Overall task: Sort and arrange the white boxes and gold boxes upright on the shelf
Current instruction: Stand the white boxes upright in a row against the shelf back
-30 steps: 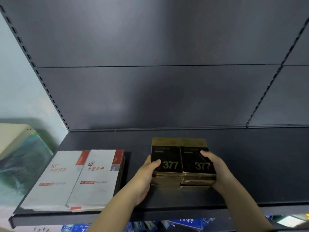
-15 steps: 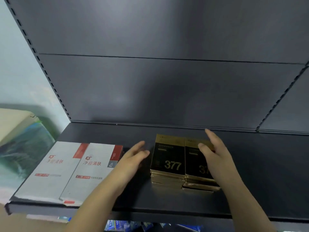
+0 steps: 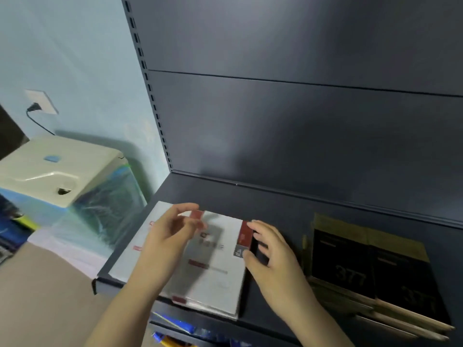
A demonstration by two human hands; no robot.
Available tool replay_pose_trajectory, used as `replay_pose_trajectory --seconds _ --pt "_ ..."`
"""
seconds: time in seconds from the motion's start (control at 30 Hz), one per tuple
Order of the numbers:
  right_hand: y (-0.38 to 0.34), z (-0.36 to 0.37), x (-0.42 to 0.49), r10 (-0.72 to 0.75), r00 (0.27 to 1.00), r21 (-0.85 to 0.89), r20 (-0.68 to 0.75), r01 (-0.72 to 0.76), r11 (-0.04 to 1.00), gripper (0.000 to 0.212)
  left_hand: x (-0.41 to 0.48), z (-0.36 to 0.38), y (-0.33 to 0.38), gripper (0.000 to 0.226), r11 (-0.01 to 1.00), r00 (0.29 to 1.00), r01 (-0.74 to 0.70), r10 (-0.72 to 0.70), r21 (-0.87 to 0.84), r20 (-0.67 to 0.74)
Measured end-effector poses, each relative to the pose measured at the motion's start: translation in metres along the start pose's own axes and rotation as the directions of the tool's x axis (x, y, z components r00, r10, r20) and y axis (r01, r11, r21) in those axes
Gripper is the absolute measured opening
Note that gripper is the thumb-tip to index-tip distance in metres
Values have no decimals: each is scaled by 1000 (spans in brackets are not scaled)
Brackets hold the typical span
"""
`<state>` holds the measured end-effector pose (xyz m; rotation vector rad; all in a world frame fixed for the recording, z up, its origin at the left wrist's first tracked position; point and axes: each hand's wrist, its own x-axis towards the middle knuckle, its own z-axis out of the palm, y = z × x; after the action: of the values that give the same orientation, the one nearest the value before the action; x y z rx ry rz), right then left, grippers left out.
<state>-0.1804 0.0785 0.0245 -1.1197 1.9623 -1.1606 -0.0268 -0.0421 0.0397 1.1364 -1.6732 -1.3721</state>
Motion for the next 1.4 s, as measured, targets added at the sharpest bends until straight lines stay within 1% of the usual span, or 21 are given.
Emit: replay_pose_trajectory --seconds 0.07,0.1,0.13,0.17,0.2,0.23,0.3,0.33,0.37,0.4,0.5,0.6,0.67,0.8,0.93,1.0,1.1,1.17,1.3,1.4 --pt "-3 22 14 131 991 10 -24 -131 991 57 15 -32 -16 19 989 995 -21 35 145 -92" --pt "-4 32 21 209 978 33 -30 -208 978 57 23 -48 -23 21 976 990 -6 37 220 -137" --pt "-4 41 27 278 960 80 -40 -274 958 54 30 -63 -31 25 959 986 27 21 283 -164" --pt "-4 48 31 337 940 144 -49 -328 934 50 37 -77 -38 30 947 988 67 -20 315 -150" --pt "-6 54 34 393 918 211 -54 -374 903 50 43 -88 -42 31 946 991 120 -97 302 -93" --pt "-8 60 35 437 897 258 -59 -410 875 52 48 -98 -48 32 946 982 182 -189 268 0" --pt "-9 68 37 478 872 274 -109 -436 857 61 59 -110 -67 45 936 937 263 -306 234 172" --pt "-10 70 37 494 858 260 -139 -450 854 63 62 -112 -73 45 936 919 265 -317 231 234" --pt "-12 72 37 510 846 243 -158 -467 850 59 64 -112 -76 39 941 914 257 -310 220 261" --pt "-12 73 37 524 835 223 -170 -485 846 52 66 -112 -79 31 944 916 257 -306 207 260" --pt "-15 72 35 560 809 215 -179 -524 824 38 67 -112 -82 16 953 925 249 -286 171 249" --pt "-15 66 35 581 791 225 -193 -540 811 33 67 -113 -83 10 958 925 252 -280 138 255" --pt "-13 62 35 597 777 239 -202 -552 799 34 67 -115 -85 11 958 922 267 -285 102 264" --pt "-8 53 33 603 771 254 -203 -554 793 33 70 -123 -89 18 952 919 305 -304 34 253" --pt "-5 48 33 598 776 247 -201 -551 797 34 92 -132 -84 15 943 942 315 -296 -112 158" --pt "-2 48 33 599 774 235 -204 -555 798 36 107 -133 -72 15 934 953 295 -271 -200 138" --pt "2 45 36 600 779 229 -182 -560 796 41 137 -122 -52 19 935 974 205 -165 -288 157" --pt "3 43 38 597 784 222 -169 -560 798 44 159 -105 -43 21 936 977 166 -113 -312 180" --pt "5 41 39 586 791 257 -175 -538 803 46 194 -60 -36 22 930 960 152 -58 -334 274" --pt "6 41 41 574 796 253 -193 -525 812 45 205 -34 -45 25 919 954 158 -48 -361 295"
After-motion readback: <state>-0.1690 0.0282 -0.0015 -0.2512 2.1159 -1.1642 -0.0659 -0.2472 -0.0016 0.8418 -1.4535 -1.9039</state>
